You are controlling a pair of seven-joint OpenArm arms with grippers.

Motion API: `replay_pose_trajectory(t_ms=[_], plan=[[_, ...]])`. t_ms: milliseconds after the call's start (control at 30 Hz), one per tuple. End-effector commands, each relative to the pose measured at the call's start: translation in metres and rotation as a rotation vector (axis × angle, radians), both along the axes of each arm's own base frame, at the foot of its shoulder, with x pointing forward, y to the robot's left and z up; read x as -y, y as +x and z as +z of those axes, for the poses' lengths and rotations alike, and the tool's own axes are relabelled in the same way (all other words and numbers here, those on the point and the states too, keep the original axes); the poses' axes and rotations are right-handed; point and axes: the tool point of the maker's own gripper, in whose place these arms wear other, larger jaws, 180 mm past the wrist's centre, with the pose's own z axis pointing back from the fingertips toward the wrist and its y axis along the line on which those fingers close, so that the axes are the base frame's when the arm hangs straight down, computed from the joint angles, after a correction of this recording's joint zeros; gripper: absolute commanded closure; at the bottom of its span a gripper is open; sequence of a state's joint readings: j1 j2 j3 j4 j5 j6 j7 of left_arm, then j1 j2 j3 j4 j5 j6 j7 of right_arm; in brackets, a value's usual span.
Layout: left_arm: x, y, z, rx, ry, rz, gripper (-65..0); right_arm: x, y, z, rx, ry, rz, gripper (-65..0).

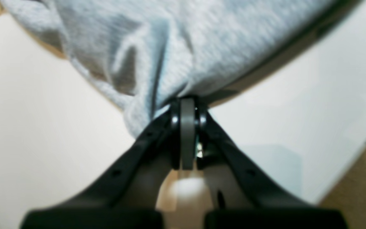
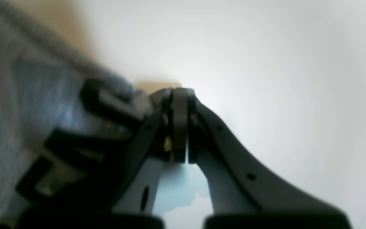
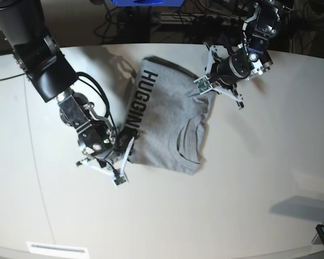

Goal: Fold the T-shirt properly
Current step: 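Grasp the shirt's edges with both grippers and rotate it on the table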

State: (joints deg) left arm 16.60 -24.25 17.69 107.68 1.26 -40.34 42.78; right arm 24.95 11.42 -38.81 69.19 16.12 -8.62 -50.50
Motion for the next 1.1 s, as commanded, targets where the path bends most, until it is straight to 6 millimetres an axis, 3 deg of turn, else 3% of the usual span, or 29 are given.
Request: replay_pose_trajectory(t_ms=[0, 200, 600, 967, 1067], plan=[[-0.01, 0.005, -0.001, 0.004, 0.046, 0.01, 0.0, 0.004, -0.003, 0.002, -0.027, -0.008, -0.003, 0.0], [-0.013, 0.032, 0.008, 0.056, 0.056, 0.016, 0.0, 0.015, -0.012, 0.006, -0.035, -0.024, 0.0, 0.0], [-0.042, 0.08, 0.005, 0.073, 0.096, 0.088, 0.0, 0.01, -0.033, 0.02, -0.046, 0.037, -0.018, 0.0], [-0.07, 0.145, 0.019, 0.117, 0.123, 0.168, 0.0, -0.007, -0.067, 0.035, -0.043, 0.086, 0.036, 0.0], [-0.064, 0.163, 0.024, 0.129, 0.099, 0.187, 0.0, 0.001, -0.069, 0.041, -0.039, 0.103, 0.003, 0.0]])
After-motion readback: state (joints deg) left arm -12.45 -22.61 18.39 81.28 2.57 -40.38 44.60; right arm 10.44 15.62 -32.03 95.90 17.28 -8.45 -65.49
